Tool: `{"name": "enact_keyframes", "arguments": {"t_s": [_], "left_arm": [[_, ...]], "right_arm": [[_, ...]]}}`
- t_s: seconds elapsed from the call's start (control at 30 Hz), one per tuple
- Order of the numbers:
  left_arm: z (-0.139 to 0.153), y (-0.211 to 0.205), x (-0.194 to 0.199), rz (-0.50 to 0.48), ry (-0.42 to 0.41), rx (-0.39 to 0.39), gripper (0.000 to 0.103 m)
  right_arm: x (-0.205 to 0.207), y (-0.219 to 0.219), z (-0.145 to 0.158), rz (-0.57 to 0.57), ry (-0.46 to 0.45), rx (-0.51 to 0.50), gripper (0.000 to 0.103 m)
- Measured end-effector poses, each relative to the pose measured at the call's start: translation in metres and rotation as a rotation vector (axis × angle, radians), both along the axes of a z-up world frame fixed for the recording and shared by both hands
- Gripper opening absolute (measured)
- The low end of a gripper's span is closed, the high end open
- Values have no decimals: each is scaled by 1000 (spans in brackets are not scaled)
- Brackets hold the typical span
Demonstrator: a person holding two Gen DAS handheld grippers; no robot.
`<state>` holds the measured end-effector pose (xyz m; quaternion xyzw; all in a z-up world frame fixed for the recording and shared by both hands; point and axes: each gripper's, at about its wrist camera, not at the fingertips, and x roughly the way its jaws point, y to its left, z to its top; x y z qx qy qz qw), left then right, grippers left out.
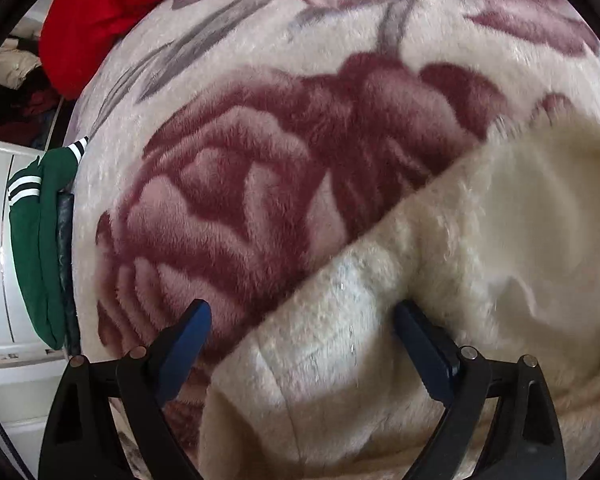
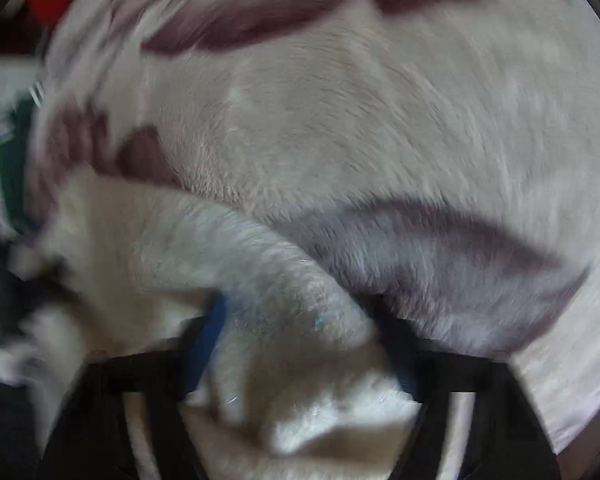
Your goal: Fold large clothes
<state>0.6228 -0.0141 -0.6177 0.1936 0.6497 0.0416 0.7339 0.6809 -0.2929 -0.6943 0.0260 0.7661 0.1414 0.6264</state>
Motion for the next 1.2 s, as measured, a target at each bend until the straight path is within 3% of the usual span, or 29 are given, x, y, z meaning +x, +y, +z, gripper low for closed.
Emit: {"name": "enact_keyframes", "arguments": {"t_s": [0.07,0.17,0.23,0.33,0.43,0.5,0.57,0.7,0.8,0.9,1.0,1.07,1.2], "left_arm": [[7,0,-2,14,-43,-10,94],[15,-2,-7,32,-86,-30,95],[20,-3,-8,23,-105,-27,95],[30,-7,-6,-8,-140,-13,95],[53,-3,-11,3,-203,-32,95],[72,8,-16,38,-246,-66,95],[96,24,-28,97,-291,-112,96],[131,53,-69,214,-343,-178,96],[144,77,-120,311,-334,-190,96],[140,100,-188,399,-293,-128,96],[121,121,-262,467,-216,-31,96],[100,134,-308,496,-117,11,96],[83,157,-367,549,-26,11,96]], "right_arm": [[1,6,12,-41,-68,-64,18],[6,-12,27,-151,-195,-144,17],[7,-29,25,-259,-207,-140,17],[2,-29,17,-246,-205,-153,17],[9,-36,17,-312,-126,-36,29],[2,-55,38,-342,-107,16,54],[-12,-75,62,-379,-131,49,61],[-73,-120,110,-494,-126,116,61],[-142,-95,123,-559,-89,192,61],[-226,-54,110,-597,9,257,61],[-313,18,67,-591,202,361,61],[-351,60,39,-597,291,396,61],[-409,139,-12,-516,372,329,61]]}}
